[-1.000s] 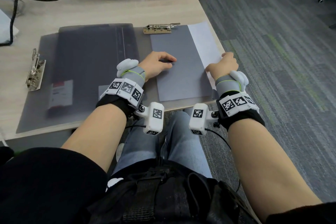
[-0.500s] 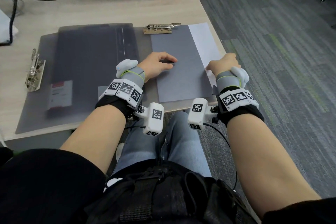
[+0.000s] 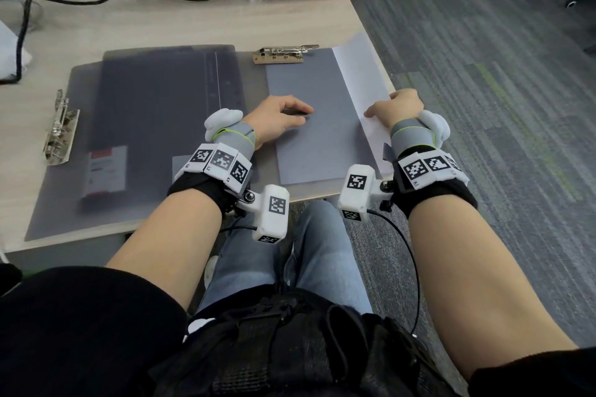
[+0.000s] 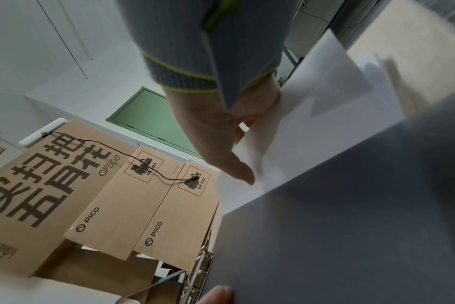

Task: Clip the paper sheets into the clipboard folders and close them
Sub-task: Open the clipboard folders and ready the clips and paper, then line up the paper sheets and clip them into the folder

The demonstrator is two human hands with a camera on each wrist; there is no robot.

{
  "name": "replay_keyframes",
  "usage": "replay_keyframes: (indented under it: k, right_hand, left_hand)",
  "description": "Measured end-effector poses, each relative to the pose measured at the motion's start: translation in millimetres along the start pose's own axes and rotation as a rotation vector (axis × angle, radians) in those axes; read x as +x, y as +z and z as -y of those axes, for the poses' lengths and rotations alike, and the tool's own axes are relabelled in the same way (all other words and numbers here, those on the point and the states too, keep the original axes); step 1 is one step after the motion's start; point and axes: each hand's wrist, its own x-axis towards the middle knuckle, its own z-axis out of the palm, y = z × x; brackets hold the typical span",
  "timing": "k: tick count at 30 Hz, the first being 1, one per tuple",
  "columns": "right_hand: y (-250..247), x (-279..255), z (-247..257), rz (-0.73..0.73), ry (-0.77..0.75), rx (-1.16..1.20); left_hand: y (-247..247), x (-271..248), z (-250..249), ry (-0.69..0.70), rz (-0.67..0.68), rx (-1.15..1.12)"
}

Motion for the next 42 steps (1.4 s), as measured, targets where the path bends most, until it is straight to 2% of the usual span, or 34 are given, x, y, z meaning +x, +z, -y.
replay_keyframes:
  k: [4,9,17,21,26,32,35,40,42]
  right_hand:
    - [5,-5,0,-0.009,-0.059,-0.036]
    - [-1,-16,5,-0.054,-0.157,-0.111]
    - [-39,-51,22,-0.287,-0.343,-0.184]
    - [-54,-69,23,-0.389,-0.424,-0.179]
    - [-59,-85,17,-0.521,-0.586,-0.051]
    - [-61,-94,18,-0.637,-0.716,0.156]
    - [-57,-90,19,-0.558,-0.778,0.366]
    - [-39,-79,19,-0.213,-0.744,0.661]
    - [-29,-71,15,-0.067,-0.674,0.706]
  left_hand:
    - [1,0,0,0.001,-0.018,-0.018]
    - [0,0,0,0.009,-0.044,0.075]
    - [-6,-4,-1,0.0,-0.151,0.171]
    - [-3,-10,-5,0.023,-0.151,0.204]
    - [-1,-17,-8,0.031,-0.171,0.197]
    - [-7,-22,-38,0.063,-0.28,-0.053]
    - [-10,-25,-58,0.088,-0.31,-0.208]
    - [-35,-39,-76,0.186,-0.58,-0.467]
    - [-40,-44,-71,0.182,-0.609,-0.458]
